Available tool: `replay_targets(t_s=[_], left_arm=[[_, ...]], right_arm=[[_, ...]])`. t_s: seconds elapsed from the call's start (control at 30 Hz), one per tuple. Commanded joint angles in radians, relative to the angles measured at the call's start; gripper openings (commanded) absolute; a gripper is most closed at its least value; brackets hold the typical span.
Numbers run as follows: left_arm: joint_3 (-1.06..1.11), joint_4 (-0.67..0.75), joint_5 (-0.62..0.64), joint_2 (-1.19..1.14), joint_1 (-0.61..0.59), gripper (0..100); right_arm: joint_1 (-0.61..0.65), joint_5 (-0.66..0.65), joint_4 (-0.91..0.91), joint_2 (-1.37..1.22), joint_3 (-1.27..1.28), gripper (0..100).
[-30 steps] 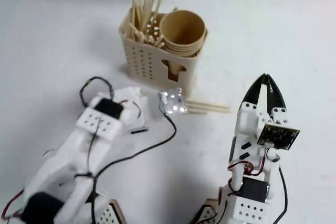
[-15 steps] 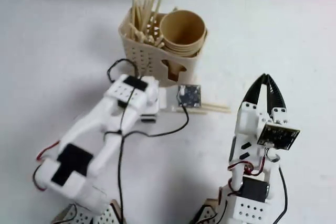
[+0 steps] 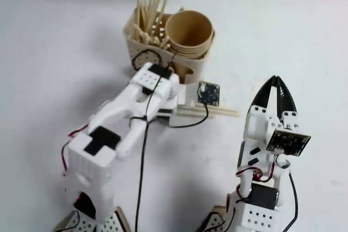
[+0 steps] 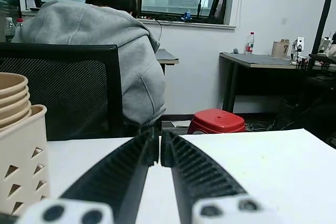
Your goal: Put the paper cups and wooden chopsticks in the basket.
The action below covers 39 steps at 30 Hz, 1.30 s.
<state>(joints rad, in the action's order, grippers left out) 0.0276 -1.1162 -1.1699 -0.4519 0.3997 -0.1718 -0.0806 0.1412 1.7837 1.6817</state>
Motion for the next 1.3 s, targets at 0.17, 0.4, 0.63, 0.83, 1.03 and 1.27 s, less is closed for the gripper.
replay_targets(t_s=[0.17, 0.4, 0.63, 0.83, 1.03, 1.27], left_arm=[[-0.176, -0.046, -0.014, -0.051, 0.015, 22], [-0.204, -0.034, -0.014, -0.142, 0.010, 22], [-0.341, -0.117, -0.014, -0.239, 0.016, 22], [-0.522, -0.249, -0.038, -0.352, 0.025, 22], [-0.767, -0.460, -0.132, -0.499, 0.027, 15], [-0.988, -0.634, -0.169, -0.621, 0.028, 8]], right_arm=[[-0.002, 0.003, -0.022, 0.004, 0.003, 1.8], [-0.002, 0.003, -0.022, 0.004, 0.003, 1.8], [-0.002, 0.003, -0.022, 0.004, 0.003, 1.8], [-0.002, 0.003, -0.022, 0.004, 0.003, 1.8], [-0.002, 0.003, -0.022, 0.004, 0.003, 1.8], [-0.002, 0.003, -0.022, 0.004, 0.003, 1.8]])
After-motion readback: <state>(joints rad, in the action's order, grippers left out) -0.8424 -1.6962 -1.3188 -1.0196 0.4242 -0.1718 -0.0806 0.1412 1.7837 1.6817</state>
